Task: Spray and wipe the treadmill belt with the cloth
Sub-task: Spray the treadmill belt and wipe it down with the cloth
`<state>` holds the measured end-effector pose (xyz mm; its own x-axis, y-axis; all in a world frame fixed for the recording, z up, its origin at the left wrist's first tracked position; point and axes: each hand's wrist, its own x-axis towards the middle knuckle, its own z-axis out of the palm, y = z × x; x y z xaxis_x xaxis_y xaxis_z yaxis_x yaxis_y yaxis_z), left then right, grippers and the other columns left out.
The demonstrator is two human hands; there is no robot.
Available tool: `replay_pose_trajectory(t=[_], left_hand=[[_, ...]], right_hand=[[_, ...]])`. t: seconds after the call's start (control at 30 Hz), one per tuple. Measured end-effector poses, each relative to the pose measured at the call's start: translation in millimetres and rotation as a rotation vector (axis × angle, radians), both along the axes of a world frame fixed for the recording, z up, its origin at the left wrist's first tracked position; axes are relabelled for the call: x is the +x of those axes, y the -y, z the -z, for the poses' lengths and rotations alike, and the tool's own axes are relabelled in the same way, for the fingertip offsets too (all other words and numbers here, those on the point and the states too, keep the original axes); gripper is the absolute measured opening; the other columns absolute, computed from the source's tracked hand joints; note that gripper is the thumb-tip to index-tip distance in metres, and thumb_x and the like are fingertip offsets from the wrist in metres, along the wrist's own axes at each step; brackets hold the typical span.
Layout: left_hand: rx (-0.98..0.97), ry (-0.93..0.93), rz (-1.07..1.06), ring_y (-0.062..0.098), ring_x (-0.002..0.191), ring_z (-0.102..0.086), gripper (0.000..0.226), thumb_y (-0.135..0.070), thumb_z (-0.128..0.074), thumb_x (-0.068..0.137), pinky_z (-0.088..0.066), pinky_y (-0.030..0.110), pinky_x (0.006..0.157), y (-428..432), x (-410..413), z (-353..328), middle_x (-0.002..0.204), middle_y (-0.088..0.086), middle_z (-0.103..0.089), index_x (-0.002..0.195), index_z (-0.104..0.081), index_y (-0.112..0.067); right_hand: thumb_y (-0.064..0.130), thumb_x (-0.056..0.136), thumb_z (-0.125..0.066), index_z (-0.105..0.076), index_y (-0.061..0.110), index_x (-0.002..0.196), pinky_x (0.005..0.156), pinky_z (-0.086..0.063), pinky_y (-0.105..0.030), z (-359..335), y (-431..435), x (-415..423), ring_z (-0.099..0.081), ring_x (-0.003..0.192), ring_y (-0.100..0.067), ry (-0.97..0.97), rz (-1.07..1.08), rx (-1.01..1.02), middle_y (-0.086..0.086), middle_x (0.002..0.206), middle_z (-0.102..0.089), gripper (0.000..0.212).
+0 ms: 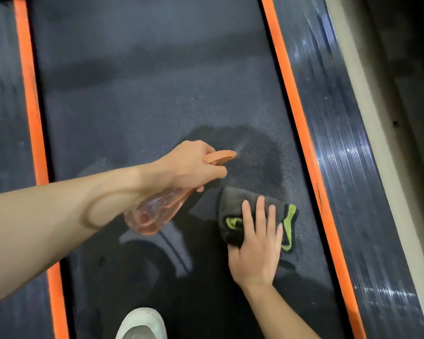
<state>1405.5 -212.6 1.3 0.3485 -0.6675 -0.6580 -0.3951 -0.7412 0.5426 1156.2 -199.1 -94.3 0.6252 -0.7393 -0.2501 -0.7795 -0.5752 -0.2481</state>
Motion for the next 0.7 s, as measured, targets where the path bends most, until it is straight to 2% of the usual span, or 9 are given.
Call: replay_pose_trajectory(t=[0.07,0.17,0.27,0.33,0.4,0.47,0.6,0.7], left_hand=[[-0.023,-0.016,-0.034,0.018,0.050,-0.069,0.022,-0.026,-0.071,0.090,-0.053,0.022,0.055,-4.3,6.4,-1.4,0.071,0.003,-0.067,0.080,-0.061,-0.009],[-0.094,-0.010,-0.108,0.021,0.055,-0.071,0.027,-0.027,-0.073,0.090,-0.062,0.033,0.064,-12.5,18.1,0.5,0.076,0.010,-0.068,0.087,-0.064,-0.002],[-0.127,0.036,-0.189,0.020,0.054,-0.075,0.029,-0.031,-0.073,0.087,-0.059,0.031,0.066,-19.7,28.9,3.3,0.093,0.017,-0.077,0.097,-0.071,-0.004],[-0.115,0.013,-0.258,0.019,0.050,-0.072,0.034,-0.033,-0.071,0.083,-0.059,0.033,0.069,-22.2,35.1,4.7,0.097,0.018,-0.078,0.100,-0.074,-0.003],[-0.096,-0.027,-0.297,0.019,0.048,-0.069,0.038,-0.031,-0.070,0.082,-0.063,0.041,0.074,-22.0,38.5,2.3,0.099,0.020,-0.078,0.105,-0.074,-0.003],[-0.095,-0.039,-0.318,0.022,0.051,-0.070,0.048,-0.037,-0.066,0.074,-0.066,0.053,0.079,-21.2,39.6,-2.8,0.098,0.018,-0.078,0.107,-0.074,-0.003],[-0.102,-0.028,-0.265,0.020,0.054,-0.074,0.044,-0.038,-0.066,0.078,-0.063,0.045,0.075,-19.4,35.7,-2.4,0.101,0.019,-0.076,0.101,-0.070,0.000],[-0.101,-0.032,-0.261,0.017,0.051,-0.073,0.044,-0.035,-0.067,0.081,-0.062,0.044,0.073,-17.9,33.6,4.5,0.105,0.022,-0.074,0.103,-0.068,0.003]], right_hand=[[0.049,0.072,-0.058,-0.032,0.026,0.157,0.120,-0.021,-0.056,0.2,32.1,31.2,-0.014,0.155,-0.032,0.030,0.002,-0.022,-0.003,0.169,-0.015,0.092],[0.057,0.076,-0.062,-0.033,0.030,0.156,0.120,-0.020,-0.054,4.4,103.7,95.0,-0.016,0.154,-0.031,0.078,-0.116,-0.064,-0.002,0.169,-0.017,0.089],[0.056,0.082,-0.064,-0.031,0.033,0.157,0.123,-0.016,-0.051,8.1,186.9,165.8,-0.013,0.155,-0.030,0.071,-0.261,-0.093,0.000,0.170,-0.014,0.085],[0.057,0.088,-0.059,-0.027,0.035,0.157,0.124,-0.013,-0.052,10.0,209.4,188.2,-0.008,0.156,-0.028,0.044,-0.252,-0.079,0.002,0.170,-0.010,0.079],[0.054,0.089,-0.057,-0.029,0.034,0.157,0.123,-0.015,-0.057,8.9,192.4,169.6,-0.009,0.156,-0.031,0.062,-0.187,-0.106,0.001,0.170,-0.012,0.075],[0.049,0.087,-0.060,-0.031,0.030,0.156,0.121,-0.017,-0.060,3.0,146.1,117.3,-0.012,0.155,-0.035,0.073,-0.102,-0.131,-0.002,0.170,-0.013,0.078],[0.043,0.083,-0.067,-0.028,0.027,0.159,0.121,-0.019,-0.059,-3.5,76.4,19.7,-0.009,0.155,-0.038,-0.015,-0.104,-0.095,-0.005,0.170,-0.009,0.086],[0.043,0.085,-0.065,-0.031,0.026,0.158,0.120,-0.022,-0.059,0.4,106.4,43.5,-0.013,0.154,-0.040,0.001,-0.165,-0.055,-0.008,0.170,-0.011,0.082]])
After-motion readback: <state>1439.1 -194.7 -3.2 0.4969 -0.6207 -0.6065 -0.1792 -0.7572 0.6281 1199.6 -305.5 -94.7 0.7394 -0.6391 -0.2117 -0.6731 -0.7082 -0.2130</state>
